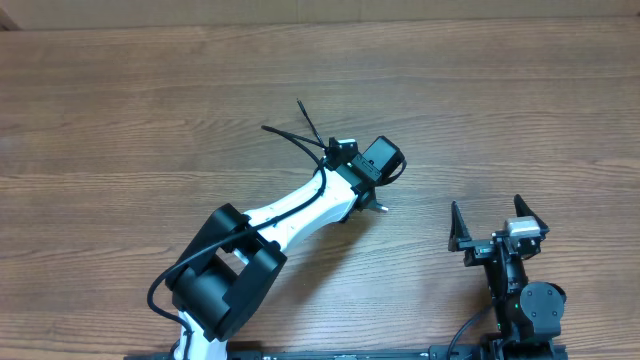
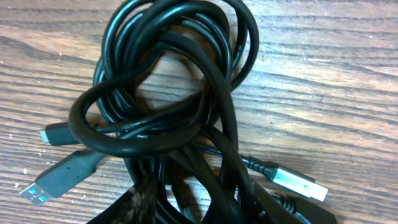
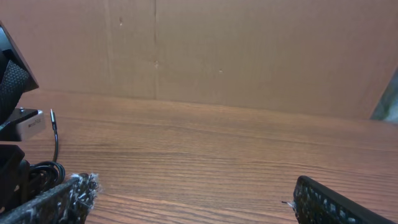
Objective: Untangle cables
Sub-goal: 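Lower the left gripper and grasp the cable bundle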
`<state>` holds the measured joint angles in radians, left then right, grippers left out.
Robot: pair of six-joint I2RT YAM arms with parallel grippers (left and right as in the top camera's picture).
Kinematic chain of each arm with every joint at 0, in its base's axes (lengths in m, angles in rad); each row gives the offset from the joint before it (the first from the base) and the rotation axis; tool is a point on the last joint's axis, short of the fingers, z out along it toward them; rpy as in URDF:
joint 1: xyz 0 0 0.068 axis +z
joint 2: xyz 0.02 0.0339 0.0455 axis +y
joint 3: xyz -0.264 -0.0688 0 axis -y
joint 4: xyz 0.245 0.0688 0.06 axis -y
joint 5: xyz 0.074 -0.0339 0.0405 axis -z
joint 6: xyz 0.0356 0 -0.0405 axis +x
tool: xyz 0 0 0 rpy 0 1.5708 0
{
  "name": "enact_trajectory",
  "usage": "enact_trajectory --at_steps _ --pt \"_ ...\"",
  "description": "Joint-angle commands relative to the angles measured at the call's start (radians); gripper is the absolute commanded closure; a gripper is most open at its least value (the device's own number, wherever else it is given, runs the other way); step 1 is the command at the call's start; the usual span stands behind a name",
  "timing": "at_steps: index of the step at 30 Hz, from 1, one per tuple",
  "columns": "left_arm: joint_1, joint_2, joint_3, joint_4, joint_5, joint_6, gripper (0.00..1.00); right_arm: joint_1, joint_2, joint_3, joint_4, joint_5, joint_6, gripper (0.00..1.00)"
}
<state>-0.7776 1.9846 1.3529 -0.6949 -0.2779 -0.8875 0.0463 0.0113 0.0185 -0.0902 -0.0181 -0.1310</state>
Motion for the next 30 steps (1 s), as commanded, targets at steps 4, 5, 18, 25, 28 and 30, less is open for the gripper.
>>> enact_trajectory --at_steps 4,5,18,25,28,30 --pt "-0.002 0.007 0.017 0.008 -0.063 -0.003 0.71 -0.002 -0.005 -0.01 0.006 0.01 -0.001 0.0" --pt "-0.002 0.007 0.017 0.007 -0.064 -0.003 0.81 -0.002 -0.005 -0.01 0.006 0.01 -0.001 0.0" --pt "0.0 -0.151 0.047 -0.108 0.004 0.472 0.96 -0.002 -0.005 -0.01 0.006 0.01 -0.001 0.0" --pt "0.047 -0.384 0.047 -0.165 0.445 0.913 0.96 -0.002 -0.005 -0.01 0.006 0.01 -0.001 0.0" --pt "0.09 -0.459 0.047 -0.225 0.573 0.994 0.96 -0.002 -0.005 -0.01 0.006 0.01 -0.001 0.0" --pt "0.121 -0.497 0.047 -0.256 0.624 1.021 0.96 -0.002 -0.005 -0.01 0.006 0.01 -0.001 0.0"
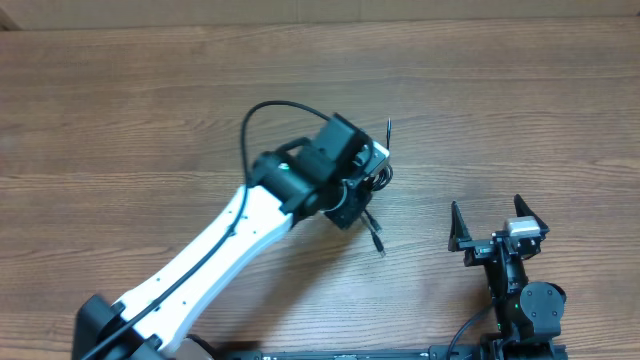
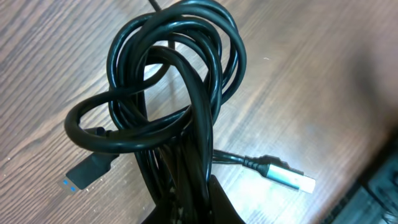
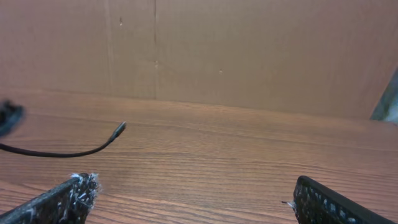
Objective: Untangle cables
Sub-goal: 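Lower the left gripper and grasp the cable bundle, then lift the bundle with the left gripper toward the right gripper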
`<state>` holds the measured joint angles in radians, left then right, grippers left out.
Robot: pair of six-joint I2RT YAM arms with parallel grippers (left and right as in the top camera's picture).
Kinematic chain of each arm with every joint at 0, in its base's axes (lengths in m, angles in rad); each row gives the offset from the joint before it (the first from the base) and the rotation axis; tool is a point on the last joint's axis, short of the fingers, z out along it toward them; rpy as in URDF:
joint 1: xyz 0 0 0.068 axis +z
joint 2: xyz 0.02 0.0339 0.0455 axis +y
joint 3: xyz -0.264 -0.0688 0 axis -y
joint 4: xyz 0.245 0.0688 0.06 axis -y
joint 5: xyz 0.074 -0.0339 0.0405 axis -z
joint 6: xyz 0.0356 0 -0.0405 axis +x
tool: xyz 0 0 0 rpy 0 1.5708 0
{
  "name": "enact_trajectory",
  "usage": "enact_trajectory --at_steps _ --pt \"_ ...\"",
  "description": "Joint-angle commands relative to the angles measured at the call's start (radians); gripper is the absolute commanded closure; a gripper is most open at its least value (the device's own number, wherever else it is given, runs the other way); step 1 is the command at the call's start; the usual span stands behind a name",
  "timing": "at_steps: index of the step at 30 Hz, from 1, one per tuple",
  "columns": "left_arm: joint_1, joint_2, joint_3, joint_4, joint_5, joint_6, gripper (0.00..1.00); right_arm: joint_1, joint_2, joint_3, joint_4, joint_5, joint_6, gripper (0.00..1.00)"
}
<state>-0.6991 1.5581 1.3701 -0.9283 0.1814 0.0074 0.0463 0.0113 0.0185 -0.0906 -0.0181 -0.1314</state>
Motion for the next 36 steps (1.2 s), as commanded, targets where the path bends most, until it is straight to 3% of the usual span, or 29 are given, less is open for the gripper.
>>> enact_trajectory --at_steps 1,4,8,12,18,22,28,36 --pt "0.055 -0.084 0.03 -0.032 0.18 0.127 0.96 -0.002 -0.005 -0.01 0.006 0.01 -0.001 0.0" --pt "0.117 -0.126 0.03 -0.052 0.269 0.138 0.96 -0.002 -0.005 -0.01 0.006 0.01 -0.001 0.0" --pt "0.216 -0.167 0.03 -0.111 0.482 0.271 0.96 -0.002 -0.005 -0.01 0.006 0.01 0.0 0.0" --pt "0.257 -0.169 0.03 -0.181 0.555 0.334 0.96 -0.002 -0.005 -0.01 0.006 -0.022 0.029 0.0" --pt "0.27 -0.169 0.03 -0.224 0.643 0.373 0.96 -0.002 -0.004 -0.01 0.023 -0.183 0.496 0.0" --pt "0.313 -0.169 0.03 -0.227 0.647 0.37 0.96 -0.002 -0.004 0.012 0.002 -0.348 0.51 0.0" --pt "0.336 -0.169 0.03 -0.184 0.637 0.333 0.96 -0.002 0.026 0.24 -0.253 -0.358 0.542 0.0" --pt "0.289 -0.183 0.03 -0.12 0.377 0.088 0.96 -0.002 0.394 0.635 -0.575 -0.359 0.421 0.0"
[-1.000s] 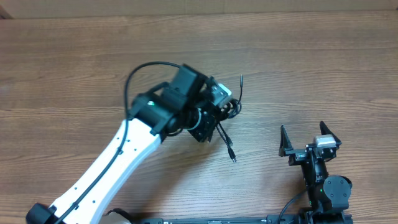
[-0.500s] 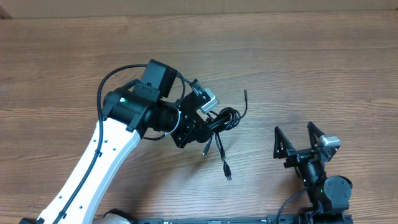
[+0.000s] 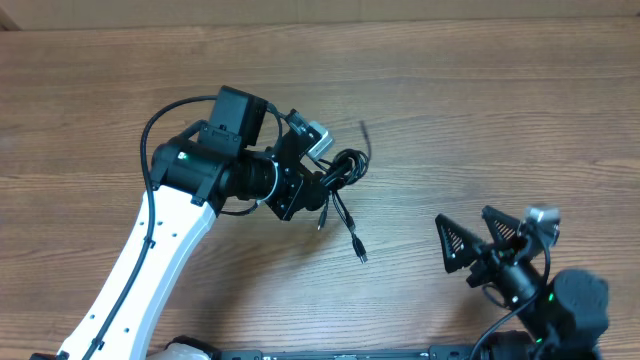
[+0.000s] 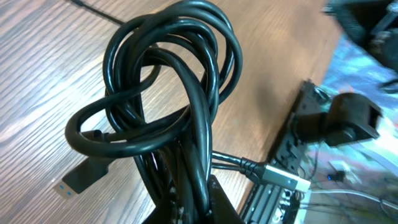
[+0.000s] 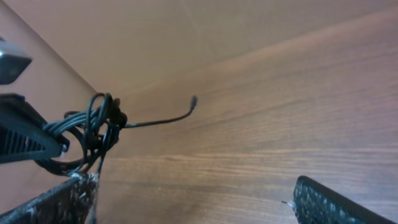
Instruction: Untangle cables
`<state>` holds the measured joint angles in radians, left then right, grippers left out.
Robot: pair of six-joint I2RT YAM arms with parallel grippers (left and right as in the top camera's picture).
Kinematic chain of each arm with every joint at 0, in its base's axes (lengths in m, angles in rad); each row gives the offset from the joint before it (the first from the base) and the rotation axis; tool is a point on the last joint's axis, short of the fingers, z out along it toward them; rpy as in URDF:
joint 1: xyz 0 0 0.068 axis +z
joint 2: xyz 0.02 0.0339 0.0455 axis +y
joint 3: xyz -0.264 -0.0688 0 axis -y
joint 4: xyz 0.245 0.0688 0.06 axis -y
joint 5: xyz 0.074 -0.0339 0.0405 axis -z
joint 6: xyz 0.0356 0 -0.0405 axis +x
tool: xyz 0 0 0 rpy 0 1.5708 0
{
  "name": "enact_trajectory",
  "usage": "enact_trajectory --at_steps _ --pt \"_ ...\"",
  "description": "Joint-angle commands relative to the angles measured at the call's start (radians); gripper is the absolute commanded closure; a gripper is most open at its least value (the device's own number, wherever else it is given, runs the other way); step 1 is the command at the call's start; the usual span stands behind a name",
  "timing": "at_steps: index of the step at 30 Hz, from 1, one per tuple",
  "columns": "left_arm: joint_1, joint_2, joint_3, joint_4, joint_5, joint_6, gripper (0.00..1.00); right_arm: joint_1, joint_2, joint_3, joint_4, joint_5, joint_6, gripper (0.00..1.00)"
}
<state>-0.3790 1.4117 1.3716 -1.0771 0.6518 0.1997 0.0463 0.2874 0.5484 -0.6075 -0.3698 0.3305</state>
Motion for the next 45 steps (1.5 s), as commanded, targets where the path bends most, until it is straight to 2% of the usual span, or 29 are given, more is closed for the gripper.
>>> enact_trajectory --at_steps 1,3,5,9,11,12,13,14,19,24,28,30,36,38,39,45 --pt "-0.043 -0.044 0.029 0.042 -0.121 -0.124 0.96 -0.002 0.17 0.139 -0.084 -0.011 -0.043 0.0" --pt "-0.086 -0.064 0.029 0.085 -0.215 -0.179 0.96 -0.002 0.303 0.211 -0.124 -0.066 -0.051 0.0" --pt "-0.14 -0.077 0.029 0.113 -0.271 -0.21 0.96 -0.002 0.393 0.23 -0.093 -0.19 -0.051 0.0" --pt "-0.238 -0.079 0.028 0.149 -0.368 -0.227 0.96 -0.002 0.518 0.23 0.059 -0.526 -0.043 0.0" --pt "-0.262 -0.079 0.028 0.172 -0.374 -0.227 0.96 -0.002 0.557 0.23 0.119 -0.629 -0.043 0.0" --pt "-0.266 -0.079 0.028 0.177 -0.373 -0.227 0.96 -0.002 0.574 0.23 0.134 -0.659 -0.043 0.04" --pt "-0.266 -0.079 0.028 0.177 -0.37 -0.227 0.96 -0.002 0.581 0.23 0.134 -0.665 -0.043 0.06" --pt "-0.266 -0.079 0.028 0.176 -0.37 -0.226 0.96 -0.002 0.589 0.23 0.134 -0.665 -0.043 0.12" --pt "-0.266 -0.079 0.028 0.177 -0.29 -0.222 0.96 -0.002 0.594 0.23 0.143 -0.671 -0.043 0.14" --pt "-0.266 -0.077 0.028 0.177 -0.112 -0.191 0.96 -0.002 0.594 0.23 0.145 -0.702 -0.044 0.18" --pt "-0.274 -0.076 0.028 0.177 -0.083 -0.187 0.96 -0.002 0.594 0.23 0.149 -0.709 -0.044 0.26" --pt "-0.29 -0.076 0.028 0.173 -0.074 -0.184 0.96 -0.002 0.594 0.23 0.146 -0.709 -0.043 0.36" --pt "-0.324 -0.076 0.028 0.172 -0.076 -0.176 0.96 -0.002 0.594 0.23 0.149 -0.708 -0.044 0.56" --pt "-0.328 -0.076 0.028 0.156 -0.088 -0.176 0.96 -0.002 0.594 0.23 0.146 -0.708 -0.044 0.69" --pt "-0.328 -0.076 0.028 0.148 -0.095 -0.177 0.96 -0.002 0.594 0.23 0.142 -0.708 -0.044 0.73" --pt "-0.328 -0.076 0.028 0.132 -0.168 -0.178 0.96 -0.002 0.594 0.23 0.142 -0.708 -0.044 0.79"
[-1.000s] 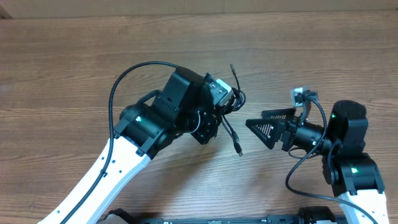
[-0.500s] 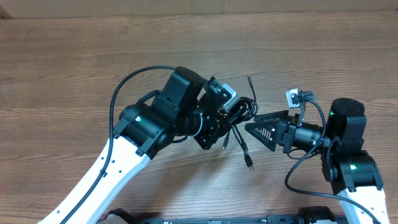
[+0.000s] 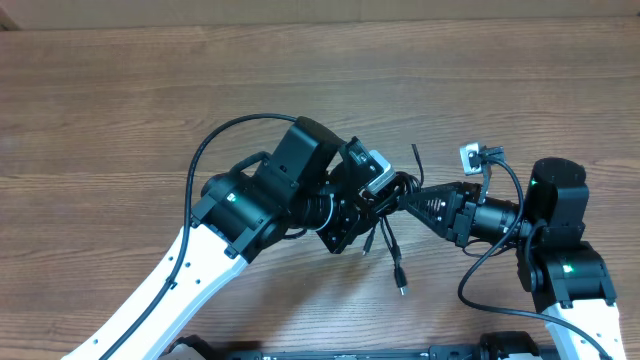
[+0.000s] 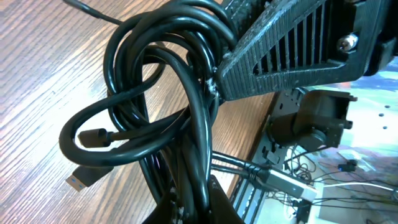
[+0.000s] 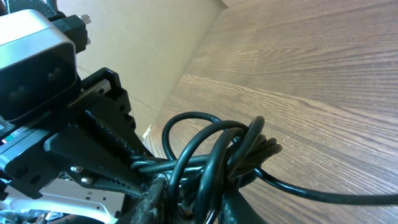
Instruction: Untangle cables
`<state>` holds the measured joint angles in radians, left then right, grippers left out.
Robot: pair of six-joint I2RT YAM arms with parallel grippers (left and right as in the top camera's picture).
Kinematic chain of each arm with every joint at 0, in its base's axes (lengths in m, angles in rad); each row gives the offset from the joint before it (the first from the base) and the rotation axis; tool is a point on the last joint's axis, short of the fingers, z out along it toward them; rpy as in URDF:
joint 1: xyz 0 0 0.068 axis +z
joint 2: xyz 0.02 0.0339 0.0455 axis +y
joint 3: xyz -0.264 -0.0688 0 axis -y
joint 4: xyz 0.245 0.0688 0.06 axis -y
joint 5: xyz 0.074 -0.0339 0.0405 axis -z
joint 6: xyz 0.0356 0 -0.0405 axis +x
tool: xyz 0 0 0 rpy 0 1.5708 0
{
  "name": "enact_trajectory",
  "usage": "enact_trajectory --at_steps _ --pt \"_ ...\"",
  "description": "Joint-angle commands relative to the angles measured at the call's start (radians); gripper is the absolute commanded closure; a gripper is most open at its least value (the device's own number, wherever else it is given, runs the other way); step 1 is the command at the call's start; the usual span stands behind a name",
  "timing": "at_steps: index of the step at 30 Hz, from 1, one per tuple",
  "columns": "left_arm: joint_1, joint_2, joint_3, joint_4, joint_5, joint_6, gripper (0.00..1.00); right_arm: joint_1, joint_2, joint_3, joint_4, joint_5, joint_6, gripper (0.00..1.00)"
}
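A knot of black cables (image 3: 388,200) hangs above the wooden table (image 3: 300,60), and both grippers have it. My left gripper (image 4: 189,200) is shut on the lower strands of the cable bundle (image 4: 168,93). My right gripper (image 5: 199,200) comes in from the right and is shut on the cable loops (image 5: 217,146); its ribbed fingers (image 4: 280,53) show in the left wrist view. In the overhead view the left gripper (image 3: 372,192) and right gripper (image 3: 408,197) meet tip to tip. A dark USB plug (image 4: 78,180) and a silver plug (image 4: 289,185) dangle loose.
One loose cable end (image 3: 402,288) hangs down toward the table's front, and another thin end (image 3: 415,152) sticks up behind the bundle. The left arm's white link (image 3: 190,290) crosses the front left of the table. The right arm's base (image 3: 565,270) stands at the front right.
The right gripper, open and apart at the front right, has come to the bundle and shut on its loops. The left gripper has carried the bundle rightward to the table's middle.
The bundle lay on the table under the left gripper while the right gripper waited open. Then the left gripper had it shut in its fingers, held off the wood, then farther left. The right arm had turned toward it; now both grippers hold it.
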<state>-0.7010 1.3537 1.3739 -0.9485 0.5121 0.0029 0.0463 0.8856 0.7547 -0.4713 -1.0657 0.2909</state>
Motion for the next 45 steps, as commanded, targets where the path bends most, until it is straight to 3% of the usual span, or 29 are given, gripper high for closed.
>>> enact_trajectory --at_steps 1,5,11,22,30,37,41,42,44,45 --pt "-0.006 -0.018 0.026 0.003 -0.029 0.019 0.96 -0.002 -0.005 0.024 0.006 -0.013 -0.004 0.81" --pt "-0.006 -0.018 0.026 0.003 -0.029 0.019 0.96 -0.002 -0.005 0.024 -0.001 -0.012 -0.005 0.96" --pt "-0.006 -0.018 0.026 -0.015 -0.115 0.015 0.95 -0.002 -0.005 0.024 -0.006 -0.013 -0.005 0.96" --pt "-0.005 -0.019 0.026 -0.091 -0.505 -0.018 0.96 -0.002 -0.005 0.024 -0.045 0.044 -0.008 0.96" --pt "-0.005 -0.019 0.026 -0.094 -0.492 -0.014 0.96 -0.002 -0.004 0.024 -0.138 0.261 -0.008 0.96" --pt "-0.005 -0.019 0.026 -0.093 -0.261 0.262 0.96 -0.002 -0.004 0.024 -0.261 0.578 -0.008 0.96" --pt "-0.005 -0.019 0.026 -0.087 -0.257 0.267 0.96 -0.002 -0.005 0.024 -0.26 0.564 -0.008 0.96" --pt "-0.005 -0.019 0.026 -0.087 -0.262 0.266 0.96 -0.002 -0.005 0.024 -0.261 0.563 -0.008 0.87" --pt "-0.005 -0.019 0.026 -0.086 -0.312 0.209 0.95 -0.002 -0.005 0.024 -0.251 0.507 -0.008 0.39" --pt "-0.005 -0.019 0.026 -0.086 -0.344 0.17 0.96 -0.002 -0.005 0.024 -0.238 0.479 -0.009 0.26"
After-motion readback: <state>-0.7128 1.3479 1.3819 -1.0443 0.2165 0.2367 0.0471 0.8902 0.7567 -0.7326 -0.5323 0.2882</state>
